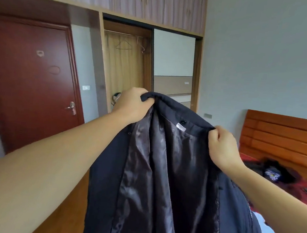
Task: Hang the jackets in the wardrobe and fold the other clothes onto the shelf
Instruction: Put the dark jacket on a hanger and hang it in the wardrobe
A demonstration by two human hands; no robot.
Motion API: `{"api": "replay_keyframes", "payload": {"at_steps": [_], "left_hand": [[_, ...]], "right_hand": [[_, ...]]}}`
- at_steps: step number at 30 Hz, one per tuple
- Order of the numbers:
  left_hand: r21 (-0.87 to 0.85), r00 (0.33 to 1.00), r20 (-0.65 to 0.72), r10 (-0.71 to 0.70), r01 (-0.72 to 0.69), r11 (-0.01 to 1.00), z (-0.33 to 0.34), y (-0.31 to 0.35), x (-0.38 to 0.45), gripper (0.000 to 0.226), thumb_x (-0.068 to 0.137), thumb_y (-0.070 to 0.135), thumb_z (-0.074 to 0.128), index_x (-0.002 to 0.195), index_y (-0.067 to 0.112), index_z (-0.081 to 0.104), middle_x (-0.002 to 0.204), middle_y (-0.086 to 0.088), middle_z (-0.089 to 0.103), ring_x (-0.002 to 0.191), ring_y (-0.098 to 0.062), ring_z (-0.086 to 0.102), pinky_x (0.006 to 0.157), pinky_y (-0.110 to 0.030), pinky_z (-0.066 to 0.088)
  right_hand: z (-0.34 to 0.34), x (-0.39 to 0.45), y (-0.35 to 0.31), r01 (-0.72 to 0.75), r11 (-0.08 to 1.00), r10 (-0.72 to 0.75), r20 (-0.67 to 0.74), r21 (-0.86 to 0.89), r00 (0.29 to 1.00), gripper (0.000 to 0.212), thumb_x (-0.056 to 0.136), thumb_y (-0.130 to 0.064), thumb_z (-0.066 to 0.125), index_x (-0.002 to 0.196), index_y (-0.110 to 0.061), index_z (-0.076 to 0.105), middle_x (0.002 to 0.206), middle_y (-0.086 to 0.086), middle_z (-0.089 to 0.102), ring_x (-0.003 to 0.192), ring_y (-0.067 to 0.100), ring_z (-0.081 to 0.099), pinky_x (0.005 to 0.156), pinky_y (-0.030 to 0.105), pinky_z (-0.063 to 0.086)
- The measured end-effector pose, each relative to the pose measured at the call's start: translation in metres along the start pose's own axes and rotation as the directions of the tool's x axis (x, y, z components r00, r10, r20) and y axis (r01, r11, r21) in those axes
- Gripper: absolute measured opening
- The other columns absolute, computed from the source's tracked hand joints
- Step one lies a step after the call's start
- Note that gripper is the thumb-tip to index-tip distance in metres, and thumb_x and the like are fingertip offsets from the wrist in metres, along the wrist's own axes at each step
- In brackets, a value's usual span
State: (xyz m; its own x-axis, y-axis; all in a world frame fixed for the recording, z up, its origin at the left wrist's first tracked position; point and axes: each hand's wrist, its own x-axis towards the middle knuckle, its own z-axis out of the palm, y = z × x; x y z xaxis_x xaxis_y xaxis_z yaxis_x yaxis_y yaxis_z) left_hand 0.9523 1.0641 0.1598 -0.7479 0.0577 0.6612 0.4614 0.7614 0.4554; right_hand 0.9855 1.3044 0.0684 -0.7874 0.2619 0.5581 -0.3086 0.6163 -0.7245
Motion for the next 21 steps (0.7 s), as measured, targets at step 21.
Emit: {"api": "replay_keyframes", "payload": {"at_steps": [21], "left_hand": [[0.406,0.947,-0.106,-0.303,0.319,0.856,-0.181,-0.32,-0.086,0.014,0.095,0.037,0.058,0.084,0.028,0.057,0.072,0.008,0.062,0.065,-0.014,0.06,0.056,-0.029,0.045]], "right_hand": [[0.257,0.054,-0.167,0.624,0.733,-0.562,0.276,-0.27,0.78,0.031,0.088,-0.051,0.053,0.088,-0.02,0.057,0.078,0.006,0.067,0.08,0.037,0.062,0.062,0.039,0.051]]}}
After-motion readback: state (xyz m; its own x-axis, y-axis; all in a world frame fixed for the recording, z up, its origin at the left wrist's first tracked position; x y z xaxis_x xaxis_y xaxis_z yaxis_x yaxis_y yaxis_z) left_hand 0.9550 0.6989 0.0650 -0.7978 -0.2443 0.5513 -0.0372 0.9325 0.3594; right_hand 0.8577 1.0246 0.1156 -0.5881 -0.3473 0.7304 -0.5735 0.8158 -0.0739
